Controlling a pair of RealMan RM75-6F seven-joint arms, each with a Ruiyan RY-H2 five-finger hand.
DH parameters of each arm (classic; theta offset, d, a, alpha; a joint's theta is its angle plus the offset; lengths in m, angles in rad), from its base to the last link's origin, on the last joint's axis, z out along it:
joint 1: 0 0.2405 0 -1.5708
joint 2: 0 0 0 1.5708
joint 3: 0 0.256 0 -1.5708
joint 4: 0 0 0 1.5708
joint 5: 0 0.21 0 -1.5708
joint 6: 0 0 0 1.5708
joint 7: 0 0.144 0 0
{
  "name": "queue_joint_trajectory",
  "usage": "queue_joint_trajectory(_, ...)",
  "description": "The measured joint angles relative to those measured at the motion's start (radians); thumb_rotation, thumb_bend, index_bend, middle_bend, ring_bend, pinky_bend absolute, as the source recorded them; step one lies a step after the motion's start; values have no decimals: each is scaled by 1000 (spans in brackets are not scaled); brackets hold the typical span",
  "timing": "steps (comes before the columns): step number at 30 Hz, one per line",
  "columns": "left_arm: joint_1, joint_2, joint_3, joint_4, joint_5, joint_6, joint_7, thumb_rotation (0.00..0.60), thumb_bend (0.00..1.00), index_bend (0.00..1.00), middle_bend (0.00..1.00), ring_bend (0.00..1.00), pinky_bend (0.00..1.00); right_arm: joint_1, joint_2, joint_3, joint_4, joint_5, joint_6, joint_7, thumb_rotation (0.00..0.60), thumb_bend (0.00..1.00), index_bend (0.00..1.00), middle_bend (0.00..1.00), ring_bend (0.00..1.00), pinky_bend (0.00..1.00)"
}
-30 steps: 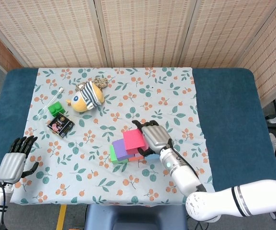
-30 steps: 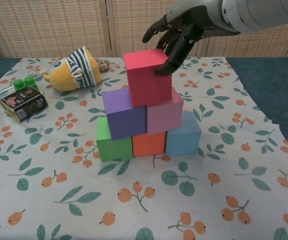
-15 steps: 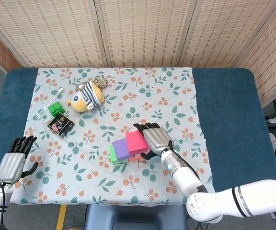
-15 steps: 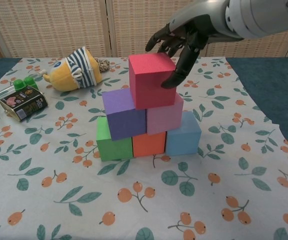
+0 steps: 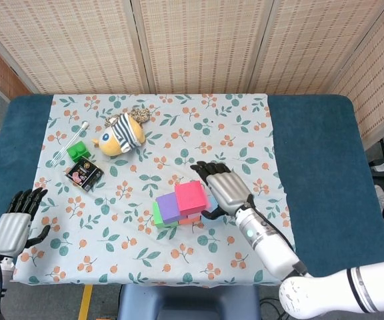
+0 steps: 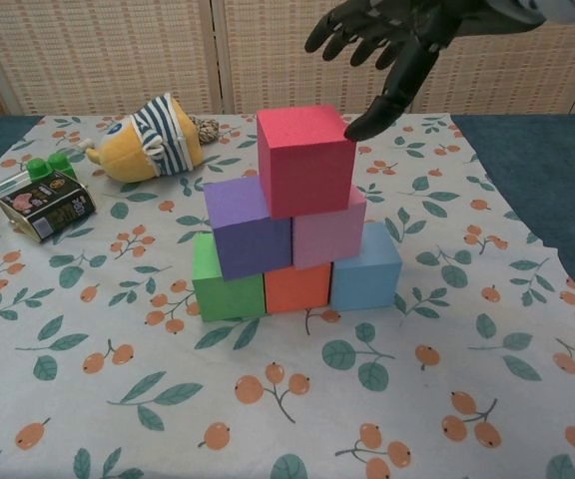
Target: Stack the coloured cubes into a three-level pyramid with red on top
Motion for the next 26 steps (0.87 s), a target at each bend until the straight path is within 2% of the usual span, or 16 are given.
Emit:
queue_joint_trajectory(2,8,12,-1,-8,4,18,-10,600,366,0,19,0,51,-42,12,-31,-8,-105,21,2,600,140,0,0,0,1)
queue_joint_trajectory(5,20,24,-5,-19,11,49,-21,600,366,0,19,0,50,-133,25,-108,-9,-334,74,6,600,140,0,0,0,0)
queue_joint_trajectory(8,32,35,-6,-30,28,84,-32,600,365,0,18,0,50,-253,26,-210,21,-616,148,27,600,140,0,0,0,0)
queue_joint_trajectory(11,45,44,-3,-42,56,122,-43,600,365,0,19,0,50,-407,15,-321,99,-915,253,82,600,140,0,0,0,0)
queue_joint_trajectory(12,49,47,-1,-45,65,132,-46,600,365,0,18,0,50,-480,5,-364,150,-1026,304,113,600,140,0,0,0,0)
queue_joint_trajectory(15,59,53,6,-57,82,147,-43,600,367,0,18,0,50,-670,-31,-440,324,-1241,425,194,600,140,0,0,0,0)
queue_joint_trajectory(19,63,53,14,-71,89,145,-12,600,366,0,19,0,50,-832,-82,-483,559,-1375,524,318,600,142,0,0,0,0)
queue_joint_trajectory(24,59,43,16,-80,94,132,20,600,366,0,18,0,50,-916,-111,-496,690,-1330,567,481,600,142,0,0,0,0)
queue_joint_trajectory(26,55,40,16,-81,92,120,27,600,366,0,18,0,50,-936,-118,-493,705,-1315,575,503,600,142,0,0,0,0)
